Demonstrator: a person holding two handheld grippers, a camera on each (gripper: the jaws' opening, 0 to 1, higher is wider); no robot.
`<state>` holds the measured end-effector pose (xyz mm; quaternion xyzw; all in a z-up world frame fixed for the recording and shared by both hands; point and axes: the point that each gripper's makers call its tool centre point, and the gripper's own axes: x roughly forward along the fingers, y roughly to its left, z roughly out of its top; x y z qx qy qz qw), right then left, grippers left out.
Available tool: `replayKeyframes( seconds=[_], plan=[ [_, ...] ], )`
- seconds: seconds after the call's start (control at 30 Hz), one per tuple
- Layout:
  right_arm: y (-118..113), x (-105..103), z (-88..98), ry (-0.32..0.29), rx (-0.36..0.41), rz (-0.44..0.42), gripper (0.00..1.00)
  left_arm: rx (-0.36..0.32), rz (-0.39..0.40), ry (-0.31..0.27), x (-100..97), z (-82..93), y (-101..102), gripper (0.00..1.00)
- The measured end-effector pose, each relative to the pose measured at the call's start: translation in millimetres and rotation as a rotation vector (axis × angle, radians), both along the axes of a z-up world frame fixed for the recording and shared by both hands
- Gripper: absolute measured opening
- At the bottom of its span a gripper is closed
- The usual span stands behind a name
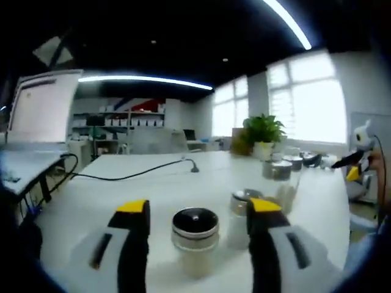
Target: Rotate the seasoning bottle until the label or dispensing opening points toward the visible target arrow and the bottle remains upright within the marked orientation range
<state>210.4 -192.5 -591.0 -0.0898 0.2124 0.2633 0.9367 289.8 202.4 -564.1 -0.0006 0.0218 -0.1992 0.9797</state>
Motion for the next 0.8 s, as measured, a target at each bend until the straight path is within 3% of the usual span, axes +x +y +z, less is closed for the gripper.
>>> replayKeyframes(
  seconds=[0.17,0.3,0.47,0.57,0.8],
  plan=[
    [-4,2,1.0,-0.004,0.01,-0.02,0.82,0.071,-0.111,-0.035,1.4,6.5,4,0.67],
    [-6,3,-1.2,0.004,0.007,-0.028,0.82,-0.014,-0.26,0.021,-8.8,1.5,3,0.63],
    [2,5,-3.9,0.015,0.016,-0.008,0.81,-0.041,-0.274,0.006,-7.1,0.0,8,0.6],
    [8,3,-3.8,0.018,0.028,0.013,0.81,-0.053,-0.335,0.003,-8.9,-1.5,1,0.6],
    [5,4,-1.9,0.009,0.017,0.003,0.81,-0.045,-0.313,0.021,-2.1,-8.2,3,0.51]
  ],
)
